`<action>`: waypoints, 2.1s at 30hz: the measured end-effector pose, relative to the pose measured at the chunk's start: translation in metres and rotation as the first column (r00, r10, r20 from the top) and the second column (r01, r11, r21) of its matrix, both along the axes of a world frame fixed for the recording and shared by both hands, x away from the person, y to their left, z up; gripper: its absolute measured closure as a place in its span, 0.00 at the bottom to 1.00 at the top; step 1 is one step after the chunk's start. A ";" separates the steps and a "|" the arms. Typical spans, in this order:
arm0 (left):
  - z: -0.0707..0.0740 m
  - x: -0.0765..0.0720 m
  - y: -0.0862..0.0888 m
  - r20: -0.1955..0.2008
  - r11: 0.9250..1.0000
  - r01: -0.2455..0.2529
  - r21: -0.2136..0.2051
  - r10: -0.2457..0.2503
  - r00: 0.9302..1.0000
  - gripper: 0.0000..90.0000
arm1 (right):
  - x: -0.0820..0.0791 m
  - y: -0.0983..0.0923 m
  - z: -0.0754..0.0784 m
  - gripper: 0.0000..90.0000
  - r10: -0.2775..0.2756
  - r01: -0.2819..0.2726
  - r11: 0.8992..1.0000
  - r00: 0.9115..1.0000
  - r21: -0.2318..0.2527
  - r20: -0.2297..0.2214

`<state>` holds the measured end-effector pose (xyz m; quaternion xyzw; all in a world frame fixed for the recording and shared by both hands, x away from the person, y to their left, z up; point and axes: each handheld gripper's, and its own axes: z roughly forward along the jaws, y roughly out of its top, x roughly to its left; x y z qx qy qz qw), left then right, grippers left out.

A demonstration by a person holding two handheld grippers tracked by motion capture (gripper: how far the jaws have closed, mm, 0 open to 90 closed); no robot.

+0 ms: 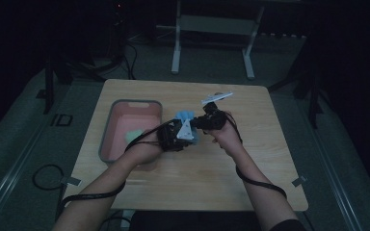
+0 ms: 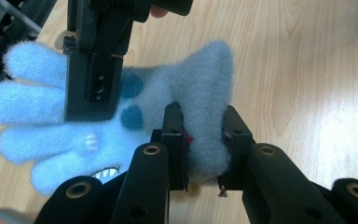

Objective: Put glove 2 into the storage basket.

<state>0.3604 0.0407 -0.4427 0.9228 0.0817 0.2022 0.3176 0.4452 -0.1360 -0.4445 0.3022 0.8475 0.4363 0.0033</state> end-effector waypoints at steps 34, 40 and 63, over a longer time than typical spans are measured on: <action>0.009 -0.014 0.094 -0.007 0.991 -0.123 0.052 0.124 0.992 0.85 | 0.004 0.107 0.005 0.87 0.120 -0.120 0.992 0.993 0.028 -0.004; 0.007 -0.016 0.111 -0.024 0.990 -0.133 0.048 0.134 0.991 0.85 | 0.002 0.125 0.000 0.87 0.134 -0.134 0.991 0.991 0.025 0.002; -0.023 -0.014 0.140 -0.087 0.982 -0.175 0.071 0.181 0.980 0.85 | 0.006 0.163 -0.031 0.87 0.154 -0.154 0.988 0.988 -0.008 -0.032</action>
